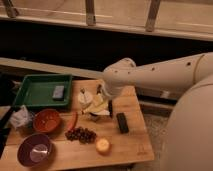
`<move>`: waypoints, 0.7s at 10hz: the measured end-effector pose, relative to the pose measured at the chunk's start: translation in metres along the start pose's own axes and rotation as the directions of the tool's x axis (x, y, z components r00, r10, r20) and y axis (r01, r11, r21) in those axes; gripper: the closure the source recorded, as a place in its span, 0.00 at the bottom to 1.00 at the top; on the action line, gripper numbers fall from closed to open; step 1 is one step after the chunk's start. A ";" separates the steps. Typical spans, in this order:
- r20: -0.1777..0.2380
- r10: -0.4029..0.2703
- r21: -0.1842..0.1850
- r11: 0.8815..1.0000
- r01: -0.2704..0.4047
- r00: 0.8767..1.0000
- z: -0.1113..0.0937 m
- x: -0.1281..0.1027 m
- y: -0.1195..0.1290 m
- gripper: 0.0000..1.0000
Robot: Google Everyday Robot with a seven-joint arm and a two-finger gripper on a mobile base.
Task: Place pepper in purple bowl
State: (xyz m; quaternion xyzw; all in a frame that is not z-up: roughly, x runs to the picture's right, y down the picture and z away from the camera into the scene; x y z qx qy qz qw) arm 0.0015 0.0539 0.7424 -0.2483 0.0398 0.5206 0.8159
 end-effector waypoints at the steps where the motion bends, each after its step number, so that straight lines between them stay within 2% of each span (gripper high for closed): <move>1: -0.004 -0.036 -0.024 0.999 0.036 0.999 0.005 -0.010 0.019 0.20; 2: -0.003 -0.075 -0.060 0.995 0.074 0.997 0.006 -0.019 0.042 0.20; 3: 0.002 -0.090 -0.076 0.993 0.090 0.996 0.004 -0.021 0.055 0.20; 7: 0.006 -0.088 -0.079 0.993 0.088 0.996 0.003 -0.022 0.058 0.20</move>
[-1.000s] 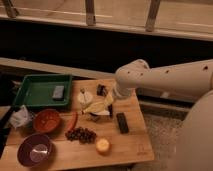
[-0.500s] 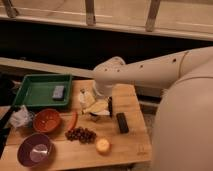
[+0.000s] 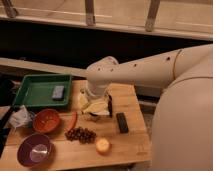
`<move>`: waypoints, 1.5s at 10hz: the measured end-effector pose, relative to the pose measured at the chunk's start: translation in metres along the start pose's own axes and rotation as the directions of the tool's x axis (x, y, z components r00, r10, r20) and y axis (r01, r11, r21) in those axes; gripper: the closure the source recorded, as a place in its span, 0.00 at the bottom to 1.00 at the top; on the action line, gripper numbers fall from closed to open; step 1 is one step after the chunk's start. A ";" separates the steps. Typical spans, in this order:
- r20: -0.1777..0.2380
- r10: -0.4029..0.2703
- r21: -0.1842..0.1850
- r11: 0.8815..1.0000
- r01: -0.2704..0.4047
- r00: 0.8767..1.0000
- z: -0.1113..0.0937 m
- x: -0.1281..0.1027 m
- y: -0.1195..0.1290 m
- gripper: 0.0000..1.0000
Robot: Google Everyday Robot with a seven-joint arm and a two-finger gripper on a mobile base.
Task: Place pepper in purple bowl
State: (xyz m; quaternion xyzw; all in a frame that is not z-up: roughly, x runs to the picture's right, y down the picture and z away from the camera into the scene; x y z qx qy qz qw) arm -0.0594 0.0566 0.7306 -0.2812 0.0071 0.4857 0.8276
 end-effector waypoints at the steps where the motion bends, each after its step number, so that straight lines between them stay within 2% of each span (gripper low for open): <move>1: 0.002 -0.001 0.001 1.000 0.001 1.000 0.000 0.000 0.001 0.20; 3: 0.016 -0.008 -0.002 1.000 0.008 1.000 0.000 -0.004 0.011 0.20; 6: 0.001 -0.063 -0.030 0.998 0.063 0.998 0.028 -0.025 0.055 0.20; 8: -0.038 -0.104 -0.046 0.994 0.102 0.994 0.053 -0.028 0.079 0.20; 12: -0.127 -0.127 -0.056 0.991 0.121 0.984 0.083 -0.013 0.089 0.20; 15: -0.191 -0.148 -0.071 0.988 0.137 0.970 0.107 -0.004 0.099 0.20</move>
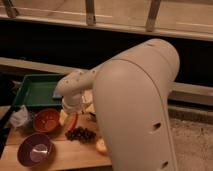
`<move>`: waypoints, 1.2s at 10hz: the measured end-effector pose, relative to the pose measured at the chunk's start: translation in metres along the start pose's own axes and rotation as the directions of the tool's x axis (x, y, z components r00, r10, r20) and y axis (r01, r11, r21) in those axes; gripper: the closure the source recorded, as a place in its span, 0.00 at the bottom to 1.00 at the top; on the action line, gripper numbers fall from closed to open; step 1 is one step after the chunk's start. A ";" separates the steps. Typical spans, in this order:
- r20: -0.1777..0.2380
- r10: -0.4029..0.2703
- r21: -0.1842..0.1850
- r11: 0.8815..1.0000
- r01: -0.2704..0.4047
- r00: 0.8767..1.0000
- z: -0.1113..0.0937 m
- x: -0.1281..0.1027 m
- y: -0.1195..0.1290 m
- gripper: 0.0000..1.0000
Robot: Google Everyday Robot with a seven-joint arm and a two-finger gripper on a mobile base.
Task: Place pepper in purple bowl
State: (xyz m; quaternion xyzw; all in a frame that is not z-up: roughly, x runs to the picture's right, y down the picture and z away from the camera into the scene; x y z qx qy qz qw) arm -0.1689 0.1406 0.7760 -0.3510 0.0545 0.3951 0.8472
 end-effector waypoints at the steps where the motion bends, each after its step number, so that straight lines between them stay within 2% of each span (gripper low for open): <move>1: -0.024 -0.021 0.004 1.000 0.021 0.999 0.008 -0.002 0.009 0.20; 2: -0.042 -0.039 0.012 0.999 0.040 0.998 0.016 -0.007 0.020 0.20; 5: -0.088 -0.045 0.059 0.997 0.051 0.995 0.030 -0.016 0.019 0.20; 6: -0.101 -0.030 0.089 0.995 0.039 0.994 0.036 -0.018 0.015 0.20; 7: -0.099 0.013 0.112 0.994 -0.002 0.995 0.037 -0.019 0.005 0.20; 9: -0.063 0.098 0.126 0.988 -0.089 0.993 0.031 -0.016 -0.015 0.20; 12: -0.059 0.100 0.121 0.988 -0.092 0.993 0.032 -0.018 -0.013 0.20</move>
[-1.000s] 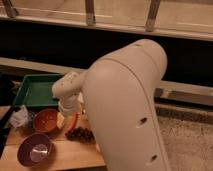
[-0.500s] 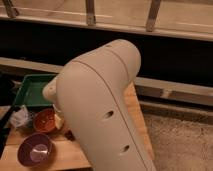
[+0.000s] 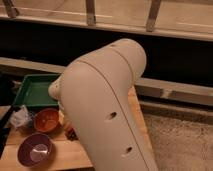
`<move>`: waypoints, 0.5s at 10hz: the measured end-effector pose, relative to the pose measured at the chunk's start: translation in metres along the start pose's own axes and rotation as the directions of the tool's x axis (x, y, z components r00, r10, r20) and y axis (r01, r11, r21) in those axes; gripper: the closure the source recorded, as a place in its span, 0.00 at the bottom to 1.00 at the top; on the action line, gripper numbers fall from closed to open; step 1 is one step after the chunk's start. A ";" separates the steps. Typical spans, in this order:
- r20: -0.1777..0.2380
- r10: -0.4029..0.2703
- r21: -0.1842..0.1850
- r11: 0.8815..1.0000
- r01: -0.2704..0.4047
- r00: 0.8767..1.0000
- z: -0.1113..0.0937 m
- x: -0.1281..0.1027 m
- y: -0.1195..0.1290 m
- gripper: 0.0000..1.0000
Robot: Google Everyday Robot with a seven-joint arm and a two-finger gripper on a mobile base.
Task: Place pepper in purple bowl
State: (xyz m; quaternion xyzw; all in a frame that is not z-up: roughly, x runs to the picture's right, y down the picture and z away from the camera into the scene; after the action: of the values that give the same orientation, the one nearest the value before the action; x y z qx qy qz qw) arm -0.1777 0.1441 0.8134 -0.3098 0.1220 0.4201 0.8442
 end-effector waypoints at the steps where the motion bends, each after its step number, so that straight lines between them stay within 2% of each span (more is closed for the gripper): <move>1: -0.003 0.001 0.002 1.000 -0.001 1.000 0.000 0.000 -0.001 0.20; 2: -0.010 -0.004 0.000 1.000 0.004 1.000 0.004 0.000 0.002 0.20; 3: -0.010 -0.015 -0.020 1.000 0.015 1.000 0.010 0.000 0.006 0.20; 5: 0.030 -0.023 -0.102 0.994 0.026 0.999 0.014 0.001 0.006 0.20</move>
State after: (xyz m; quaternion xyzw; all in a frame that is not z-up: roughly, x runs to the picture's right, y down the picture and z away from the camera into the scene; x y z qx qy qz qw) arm -0.1825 0.1558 0.8215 -0.3479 0.0843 0.4197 0.8341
